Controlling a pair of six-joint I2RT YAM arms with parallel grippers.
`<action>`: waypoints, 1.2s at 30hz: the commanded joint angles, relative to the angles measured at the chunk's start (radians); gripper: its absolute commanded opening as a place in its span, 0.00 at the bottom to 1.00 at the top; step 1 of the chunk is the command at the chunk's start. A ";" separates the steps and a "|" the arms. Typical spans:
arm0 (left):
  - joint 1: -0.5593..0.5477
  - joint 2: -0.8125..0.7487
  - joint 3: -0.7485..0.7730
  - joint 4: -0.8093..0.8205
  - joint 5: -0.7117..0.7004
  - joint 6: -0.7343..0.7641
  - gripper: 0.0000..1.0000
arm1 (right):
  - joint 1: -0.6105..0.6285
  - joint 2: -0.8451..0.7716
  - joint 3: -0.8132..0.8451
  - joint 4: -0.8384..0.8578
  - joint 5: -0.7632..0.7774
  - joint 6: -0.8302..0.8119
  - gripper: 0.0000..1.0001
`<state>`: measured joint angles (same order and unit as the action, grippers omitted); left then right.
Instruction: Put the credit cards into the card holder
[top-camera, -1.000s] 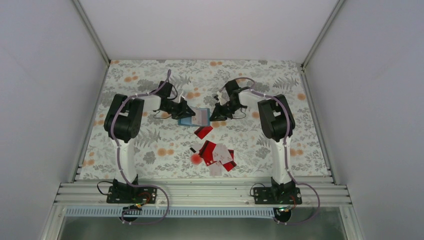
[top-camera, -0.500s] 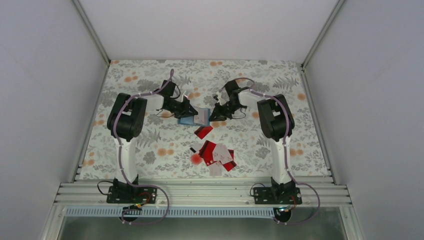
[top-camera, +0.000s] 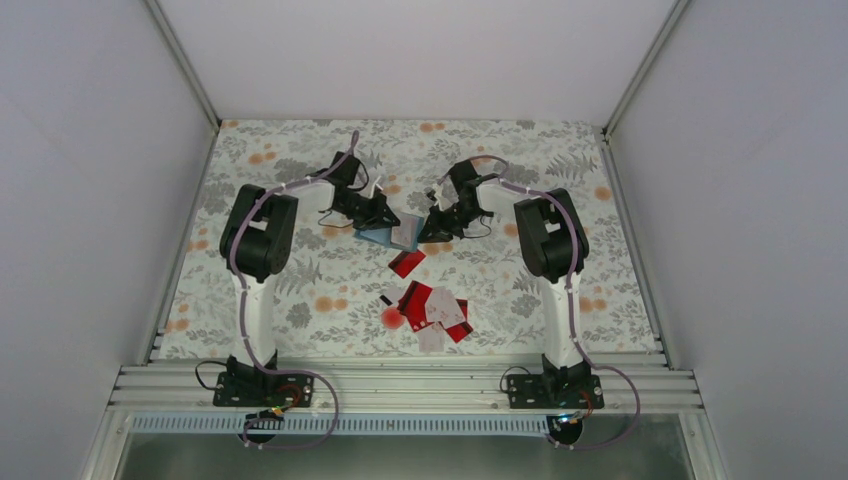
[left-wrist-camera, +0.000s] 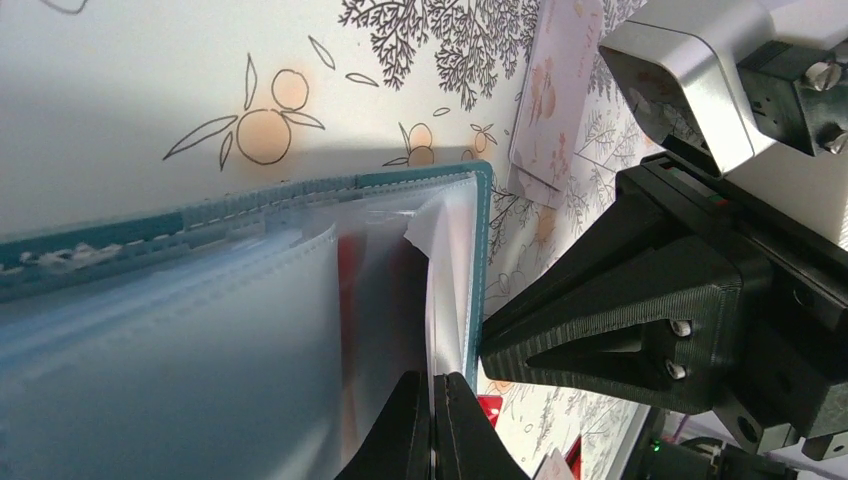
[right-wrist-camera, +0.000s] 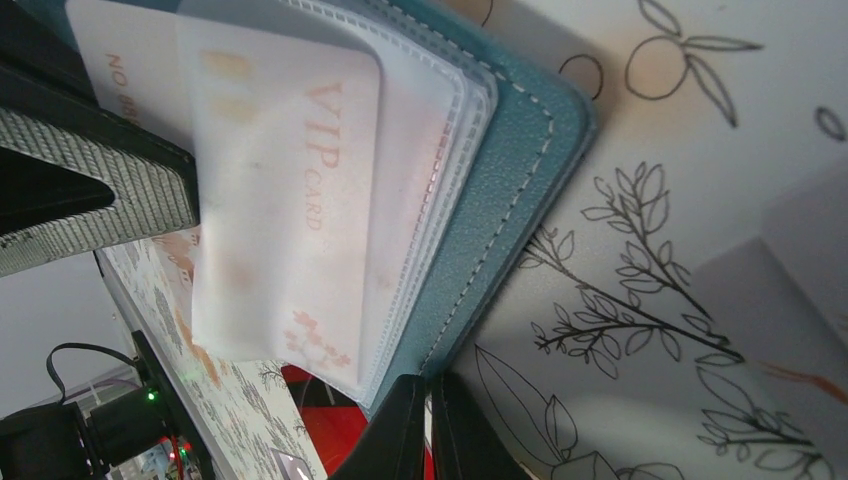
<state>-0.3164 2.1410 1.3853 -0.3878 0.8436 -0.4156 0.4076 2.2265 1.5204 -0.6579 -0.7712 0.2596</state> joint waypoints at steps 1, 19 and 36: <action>-0.011 0.052 0.050 -0.112 -0.054 0.101 0.02 | 0.022 0.041 0.009 0.015 0.022 -0.016 0.04; -0.008 0.169 0.276 -0.355 -0.118 0.234 0.32 | 0.022 0.037 0.016 -0.007 0.047 -0.024 0.04; -0.069 0.165 0.392 -0.488 -0.309 0.180 0.52 | 0.022 0.036 0.015 0.004 0.062 -0.016 0.04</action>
<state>-0.3702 2.2776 1.7367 -0.7998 0.6556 -0.2077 0.4160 2.2284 1.5265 -0.6613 -0.7624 0.2527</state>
